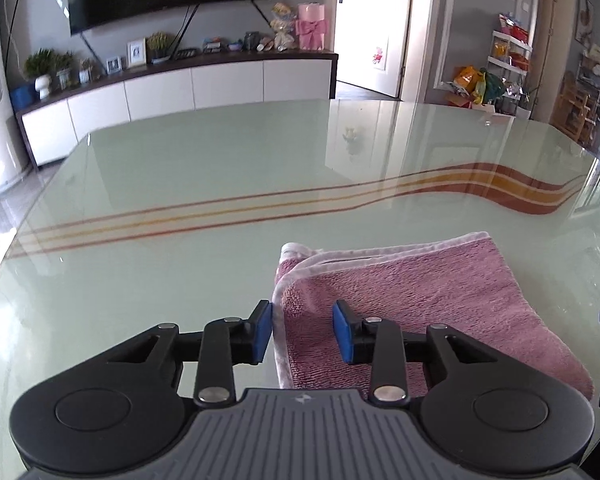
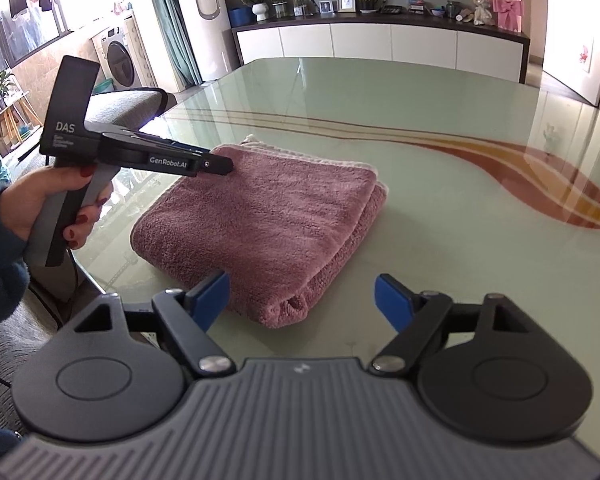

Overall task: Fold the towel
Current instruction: 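Close the left tool on the folded towel's edge while the right tool grips beside it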

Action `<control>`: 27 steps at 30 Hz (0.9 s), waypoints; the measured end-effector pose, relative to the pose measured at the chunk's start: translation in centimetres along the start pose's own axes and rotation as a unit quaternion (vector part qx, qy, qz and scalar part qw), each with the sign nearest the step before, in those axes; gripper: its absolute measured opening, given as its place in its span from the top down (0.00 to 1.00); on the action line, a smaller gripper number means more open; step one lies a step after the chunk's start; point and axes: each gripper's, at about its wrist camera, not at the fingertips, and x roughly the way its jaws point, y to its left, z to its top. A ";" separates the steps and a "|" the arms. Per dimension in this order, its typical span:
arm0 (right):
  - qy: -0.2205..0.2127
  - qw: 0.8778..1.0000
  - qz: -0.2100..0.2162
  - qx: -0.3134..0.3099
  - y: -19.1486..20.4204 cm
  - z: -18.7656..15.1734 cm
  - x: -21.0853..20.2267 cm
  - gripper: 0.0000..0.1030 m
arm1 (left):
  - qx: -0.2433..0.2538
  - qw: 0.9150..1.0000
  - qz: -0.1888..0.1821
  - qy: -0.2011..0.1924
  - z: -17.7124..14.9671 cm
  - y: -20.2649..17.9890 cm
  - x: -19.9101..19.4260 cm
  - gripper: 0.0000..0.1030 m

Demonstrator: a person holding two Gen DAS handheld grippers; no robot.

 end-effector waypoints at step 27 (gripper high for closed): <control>-0.035 0.990 0.068 -0.122 1.5 3.0 -0.7 0.33 | 0.117 0.989 -0.086 -0.038 -5.2 -6.1 -6.7 0.90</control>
